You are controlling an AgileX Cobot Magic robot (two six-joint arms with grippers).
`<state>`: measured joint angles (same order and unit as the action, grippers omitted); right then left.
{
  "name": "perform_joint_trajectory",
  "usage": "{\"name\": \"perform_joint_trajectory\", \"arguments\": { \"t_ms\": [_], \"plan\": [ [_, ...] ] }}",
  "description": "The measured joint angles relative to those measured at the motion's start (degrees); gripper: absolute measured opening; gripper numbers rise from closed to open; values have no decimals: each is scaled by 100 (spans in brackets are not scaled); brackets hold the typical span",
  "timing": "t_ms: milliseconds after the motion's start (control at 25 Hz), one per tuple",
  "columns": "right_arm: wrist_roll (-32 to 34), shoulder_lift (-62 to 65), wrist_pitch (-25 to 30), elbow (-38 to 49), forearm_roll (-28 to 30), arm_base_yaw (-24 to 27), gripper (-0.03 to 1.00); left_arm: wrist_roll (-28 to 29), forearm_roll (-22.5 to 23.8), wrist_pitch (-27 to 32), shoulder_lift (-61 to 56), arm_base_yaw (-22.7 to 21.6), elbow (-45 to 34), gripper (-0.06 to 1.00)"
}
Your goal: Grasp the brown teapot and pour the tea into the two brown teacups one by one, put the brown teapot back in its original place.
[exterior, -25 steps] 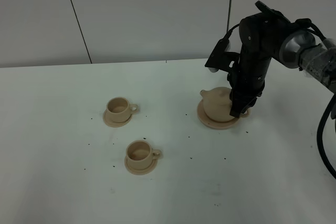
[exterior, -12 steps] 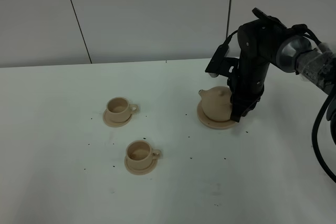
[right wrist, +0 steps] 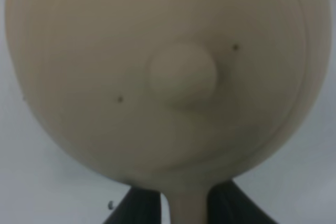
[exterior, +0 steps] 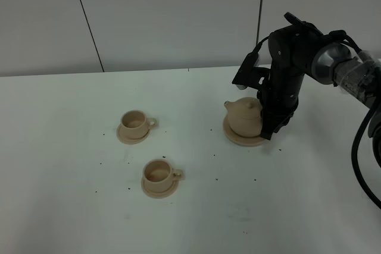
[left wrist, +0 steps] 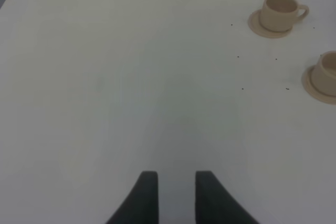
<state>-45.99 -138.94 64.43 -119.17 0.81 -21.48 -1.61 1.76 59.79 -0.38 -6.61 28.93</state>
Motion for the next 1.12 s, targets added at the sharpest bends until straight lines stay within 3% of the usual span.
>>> {"name": "perform_joint_trajectory", "arguments": {
  "t_ms": [1120],
  "plan": [
    [-19,120,-110,0,135,0,23,0,0,0,0,0,0,24]
  ]
}}
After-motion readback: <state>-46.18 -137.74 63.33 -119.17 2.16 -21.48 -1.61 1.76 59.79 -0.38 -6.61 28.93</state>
